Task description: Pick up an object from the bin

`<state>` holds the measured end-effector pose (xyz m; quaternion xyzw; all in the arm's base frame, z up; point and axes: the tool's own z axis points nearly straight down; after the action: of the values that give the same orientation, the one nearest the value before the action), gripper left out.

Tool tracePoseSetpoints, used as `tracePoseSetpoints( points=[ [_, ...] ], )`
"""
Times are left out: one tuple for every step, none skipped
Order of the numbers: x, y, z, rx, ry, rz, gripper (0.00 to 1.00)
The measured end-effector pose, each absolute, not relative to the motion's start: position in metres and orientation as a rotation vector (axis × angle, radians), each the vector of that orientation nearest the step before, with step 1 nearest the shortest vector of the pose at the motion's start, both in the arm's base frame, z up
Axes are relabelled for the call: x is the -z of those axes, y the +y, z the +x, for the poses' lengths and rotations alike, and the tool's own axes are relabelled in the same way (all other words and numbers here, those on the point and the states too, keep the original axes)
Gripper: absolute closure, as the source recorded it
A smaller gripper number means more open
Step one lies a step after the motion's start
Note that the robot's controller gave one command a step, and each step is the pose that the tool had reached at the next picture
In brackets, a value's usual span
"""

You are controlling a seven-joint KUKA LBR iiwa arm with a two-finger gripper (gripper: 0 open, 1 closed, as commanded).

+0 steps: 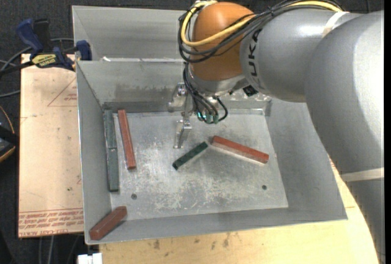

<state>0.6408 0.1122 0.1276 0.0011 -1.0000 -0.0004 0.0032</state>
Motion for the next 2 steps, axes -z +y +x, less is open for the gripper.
tracePoseSetpoints(
  points=[
    [-0.133, 0.112, 0.643, 0.002, -3.143, 0.001, 0.00],
    [-0.106, 0.097, 0.616, 0.004, -3.141, 0.248, 0.00]
  ],
)
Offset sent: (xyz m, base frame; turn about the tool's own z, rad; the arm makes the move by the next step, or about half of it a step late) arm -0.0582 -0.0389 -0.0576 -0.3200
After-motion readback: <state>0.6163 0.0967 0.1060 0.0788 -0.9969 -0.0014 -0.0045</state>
